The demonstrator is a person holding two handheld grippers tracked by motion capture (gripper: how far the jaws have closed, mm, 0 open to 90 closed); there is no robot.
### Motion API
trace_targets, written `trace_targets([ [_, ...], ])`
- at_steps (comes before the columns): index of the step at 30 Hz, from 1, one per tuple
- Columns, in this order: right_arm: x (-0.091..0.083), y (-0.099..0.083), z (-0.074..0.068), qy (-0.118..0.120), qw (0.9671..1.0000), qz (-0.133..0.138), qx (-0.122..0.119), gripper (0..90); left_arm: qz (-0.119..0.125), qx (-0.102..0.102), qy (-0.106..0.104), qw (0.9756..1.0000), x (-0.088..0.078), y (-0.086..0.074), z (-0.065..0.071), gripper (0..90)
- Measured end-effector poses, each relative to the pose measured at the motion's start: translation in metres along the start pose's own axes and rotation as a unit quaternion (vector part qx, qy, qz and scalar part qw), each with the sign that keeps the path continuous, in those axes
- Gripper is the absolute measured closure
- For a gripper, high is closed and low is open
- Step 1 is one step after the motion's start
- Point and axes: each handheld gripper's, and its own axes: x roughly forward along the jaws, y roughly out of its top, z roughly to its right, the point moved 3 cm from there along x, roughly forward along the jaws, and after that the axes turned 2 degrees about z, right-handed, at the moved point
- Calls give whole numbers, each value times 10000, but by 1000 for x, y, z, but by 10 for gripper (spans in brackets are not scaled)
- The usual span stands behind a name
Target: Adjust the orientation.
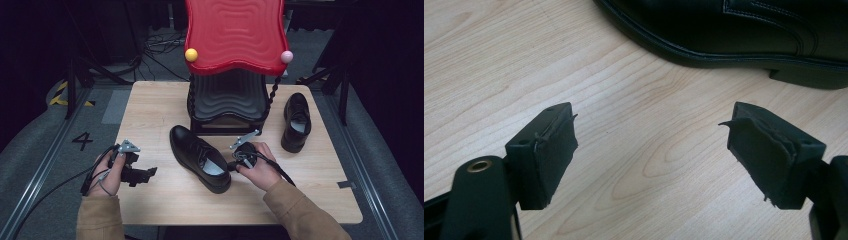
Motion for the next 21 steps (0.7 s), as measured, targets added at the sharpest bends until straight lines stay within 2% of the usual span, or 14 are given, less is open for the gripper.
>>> trace_targets([
  [13,-15,2,3,-86,9999,127,-3,858,19,34,0,10000,-1,1,1,200],
  [18,-31,9,1,-79,9997,209,-94,833,10,16,-15,10000,-2,1,1,198],
  [21,-45,16,-5,-38,9993,287,-243,806,4,29,-31,10000,-2,1,1,198],
])
